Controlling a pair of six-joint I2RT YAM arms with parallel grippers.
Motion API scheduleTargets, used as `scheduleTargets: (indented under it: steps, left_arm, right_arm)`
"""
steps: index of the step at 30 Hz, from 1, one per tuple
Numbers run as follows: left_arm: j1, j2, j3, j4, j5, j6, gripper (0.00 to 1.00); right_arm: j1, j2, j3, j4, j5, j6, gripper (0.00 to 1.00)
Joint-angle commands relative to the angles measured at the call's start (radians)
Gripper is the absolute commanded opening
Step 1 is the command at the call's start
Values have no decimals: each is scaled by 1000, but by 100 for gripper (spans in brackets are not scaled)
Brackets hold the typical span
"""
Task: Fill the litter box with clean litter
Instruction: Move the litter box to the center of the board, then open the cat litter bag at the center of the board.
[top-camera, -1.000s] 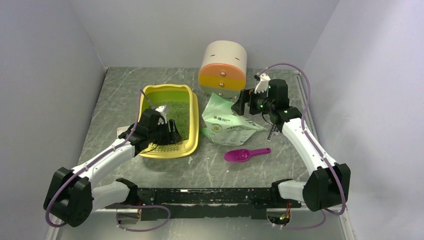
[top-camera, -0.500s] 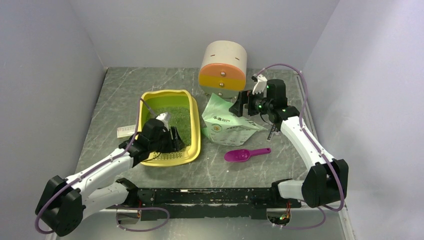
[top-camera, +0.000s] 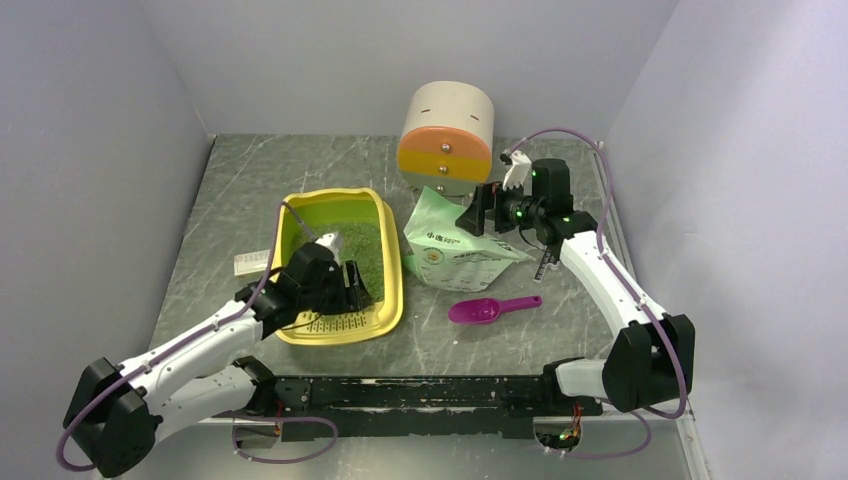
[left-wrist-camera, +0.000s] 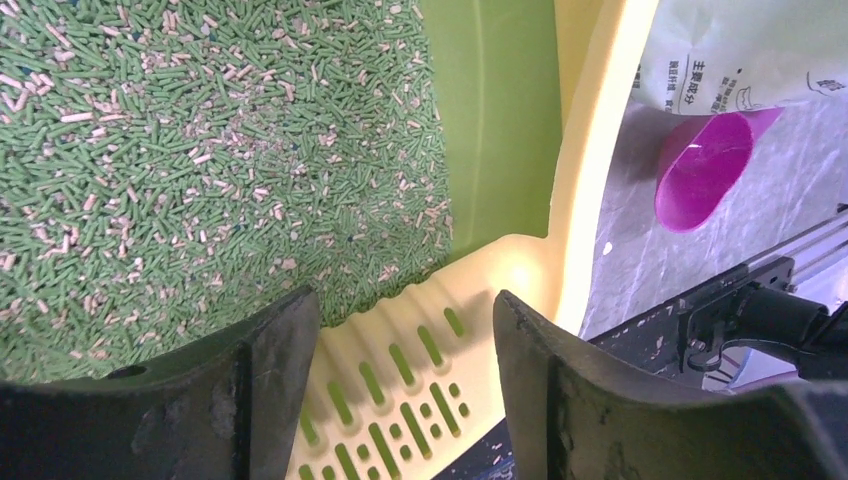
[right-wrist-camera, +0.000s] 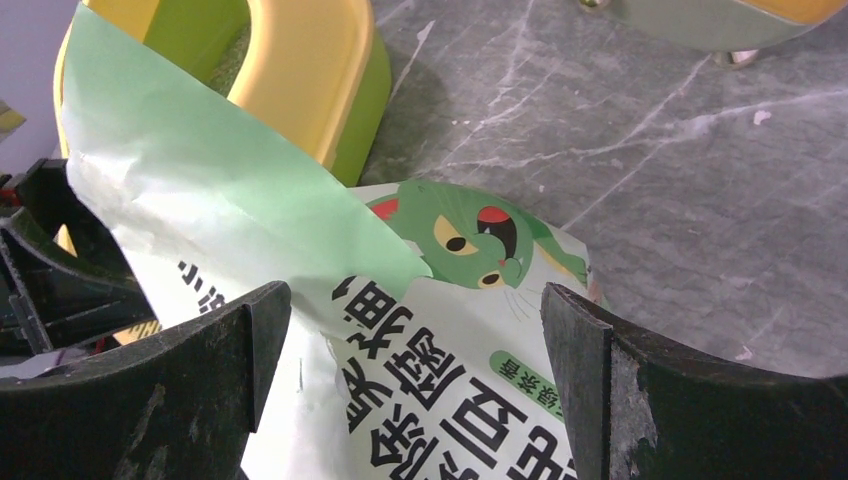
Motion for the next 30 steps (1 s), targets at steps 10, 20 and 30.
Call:
scheduleTargets:
  steps: [10,20,30]
  left_arm:
    - [44,223,457,-152,-9,267,80]
    - [205,453,734,124,570,436,80]
    - [205,626,828,233,931,537,77]
  right_arm:
    - [2,-16,15,-1,-124,-31,100]
    - [1,-65,27,-64,-23,-56,100]
    - [0,-85,16,-75,-59,-51,100]
